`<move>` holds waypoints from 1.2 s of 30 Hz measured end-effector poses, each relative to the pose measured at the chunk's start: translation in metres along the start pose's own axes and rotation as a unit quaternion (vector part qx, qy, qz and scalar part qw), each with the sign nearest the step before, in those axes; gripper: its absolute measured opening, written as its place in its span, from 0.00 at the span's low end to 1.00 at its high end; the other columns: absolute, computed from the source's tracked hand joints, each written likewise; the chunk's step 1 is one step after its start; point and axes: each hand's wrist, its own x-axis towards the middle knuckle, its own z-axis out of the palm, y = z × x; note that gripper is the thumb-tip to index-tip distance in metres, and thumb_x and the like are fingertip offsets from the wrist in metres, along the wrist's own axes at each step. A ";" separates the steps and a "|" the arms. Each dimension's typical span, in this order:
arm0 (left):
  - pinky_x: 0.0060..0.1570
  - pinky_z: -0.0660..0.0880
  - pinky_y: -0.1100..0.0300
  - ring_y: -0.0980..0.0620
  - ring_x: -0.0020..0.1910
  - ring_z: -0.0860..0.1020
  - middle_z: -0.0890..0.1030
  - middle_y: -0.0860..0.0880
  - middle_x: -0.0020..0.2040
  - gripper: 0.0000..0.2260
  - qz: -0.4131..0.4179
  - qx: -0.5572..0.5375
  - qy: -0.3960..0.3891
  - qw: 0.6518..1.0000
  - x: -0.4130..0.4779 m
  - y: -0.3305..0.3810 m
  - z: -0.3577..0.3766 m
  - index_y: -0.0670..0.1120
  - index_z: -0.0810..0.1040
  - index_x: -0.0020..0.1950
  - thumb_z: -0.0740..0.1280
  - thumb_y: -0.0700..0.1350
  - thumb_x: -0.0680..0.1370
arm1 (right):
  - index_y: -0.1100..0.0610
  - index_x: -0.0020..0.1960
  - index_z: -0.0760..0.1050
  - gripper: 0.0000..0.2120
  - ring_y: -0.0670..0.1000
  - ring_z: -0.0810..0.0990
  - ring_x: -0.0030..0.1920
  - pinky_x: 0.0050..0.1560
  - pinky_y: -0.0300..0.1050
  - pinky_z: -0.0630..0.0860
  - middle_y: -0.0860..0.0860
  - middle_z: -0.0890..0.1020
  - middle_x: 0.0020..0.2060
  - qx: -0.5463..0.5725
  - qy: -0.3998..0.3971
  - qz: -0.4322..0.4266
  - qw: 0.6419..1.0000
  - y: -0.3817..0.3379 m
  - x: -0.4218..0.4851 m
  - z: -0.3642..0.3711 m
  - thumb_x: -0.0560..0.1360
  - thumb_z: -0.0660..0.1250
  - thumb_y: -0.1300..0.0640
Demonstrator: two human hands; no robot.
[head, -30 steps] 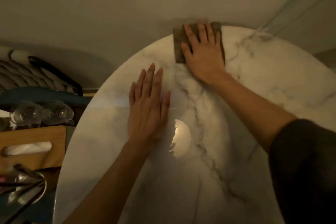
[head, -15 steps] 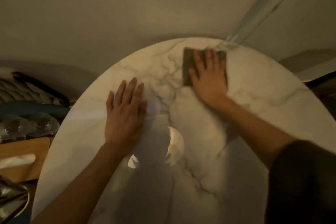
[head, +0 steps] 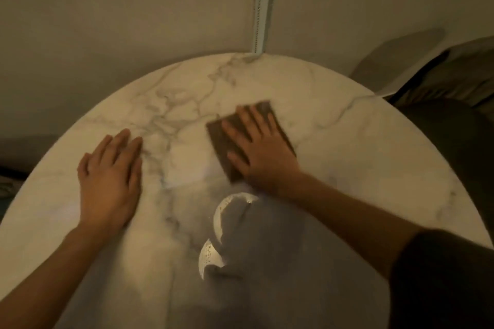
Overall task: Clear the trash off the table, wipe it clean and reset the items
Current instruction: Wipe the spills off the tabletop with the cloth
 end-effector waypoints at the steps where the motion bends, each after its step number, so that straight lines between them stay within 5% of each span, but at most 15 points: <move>1: 0.69 0.60 0.44 0.43 0.75 0.62 0.65 0.47 0.75 0.23 0.025 -0.013 0.001 1.000 0.005 0.022 -0.003 0.49 0.69 0.73 0.50 0.55 0.81 | 0.48 0.78 0.55 0.30 0.60 0.49 0.78 0.77 0.60 0.44 0.58 0.54 0.78 0.003 -0.022 -0.056 0.998 -0.005 -0.032 -0.003 0.79 0.49 0.39; 4: 0.71 0.60 0.45 0.44 0.76 0.60 0.62 0.47 0.77 0.24 0.076 -0.075 -0.028 0.994 0.016 0.113 0.002 0.49 0.65 0.75 0.49 0.56 0.81 | 0.45 0.78 0.55 0.30 0.57 0.50 0.78 0.76 0.57 0.44 0.54 0.54 0.79 -0.008 -0.045 -0.089 0.995 0.056 -0.052 -0.023 0.78 0.49 0.38; 7: 0.76 0.50 0.45 0.49 0.79 0.50 0.53 0.51 0.80 0.25 0.096 -0.053 -0.081 0.991 0.000 0.176 0.030 0.54 0.56 0.78 0.44 0.58 0.82 | 0.45 0.78 0.56 0.32 0.57 0.53 0.78 0.76 0.56 0.44 0.54 0.56 0.78 -0.025 -0.003 0.072 0.997 0.147 -0.010 -0.034 0.76 0.42 0.36; 10: 0.76 0.45 0.47 0.53 0.79 0.45 0.49 0.54 0.80 0.24 0.075 -0.014 -0.079 0.994 -0.012 0.175 0.048 0.56 0.53 0.79 0.44 0.58 0.82 | 0.46 0.78 0.53 0.32 0.57 0.49 0.78 0.77 0.57 0.43 0.55 0.52 0.79 -0.011 0.005 0.158 0.987 0.162 0.001 -0.028 0.77 0.42 0.37; 16: 0.76 0.49 0.46 0.54 0.79 0.47 0.52 0.55 0.80 0.25 0.075 -0.015 -0.082 0.994 -0.003 0.186 0.042 0.55 0.56 0.78 0.45 0.58 0.82 | 0.42 0.79 0.45 0.30 0.55 0.39 0.78 0.75 0.58 0.39 0.51 0.42 0.79 0.068 -0.029 0.070 0.995 0.123 -0.143 -0.038 0.79 0.46 0.37; 23: 0.75 0.51 0.46 0.54 0.78 0.50 0.55 0.55 0.79 0.24 0.078 -0.021 -0.062 0.995 -0.005 0.185 0.043 0.56 0.59 0.78 0.47 0.57 0.82 | 0.46 0.79 0.48 0.30 0.57 0.43 0.79 0.77 0.59 0.41 0.54 0.46 0.79 0.019 -0.023 0.168 0.985 0.192 -0.034 -0.042 0.80 0.48 0.39; 29: 0.73 0.52 0.48 0.51 0.78 0.54 0.58 0.53 0.79 0.24 0.076 -0.014 -0.038 0.996 -0.004 0.184 0.045 0.54 0.62 0.77 0.48 0.56 0.81 | 0.42 0.79 0.42 0.30 0.54 0.36 0.78 0.76 0.59 0.39 0.50 0.38 0.79 0.028 -0.071 0.034 0.997 0.191 -0.192 -0.050 0.80 0.45 0.37; 34: 0.72 0.54 0.47 0.49 0.77 0.56 0.60 0.51 0.78 0.23 0.083 -0.011 -0.018 0.996 -0.003 0.185 0.050 0.52 0.64 0.76 0.49 0.55 0.81 | 0.41 0.79 0.42 0.29 0.58 0.48 0.78 0.75 0.59 0.51 0.54 0.49 0.79 0.073 -0.039 0.262 0.961 0.242 -0.140 -0.060 0.81 0.47 0.38; 36: 0.72 0.54 0.47 0.49 0.77 0.56 0.60 0.51 0.78 0.24 0.083 -0.015 -0.018 0.996 -0.002 0.186 0.051 0.52 0.64 0.76 0.49 0.55 0.81 | 0.44 0.79 0.41 0.30 0.59 0.44 0.78 0.77 0.58 0.45 0.56 0.46 0.79 0.049 -0.027 0.255 0.965 0.221 -0.145 -0.051 0.81 0.46 0.39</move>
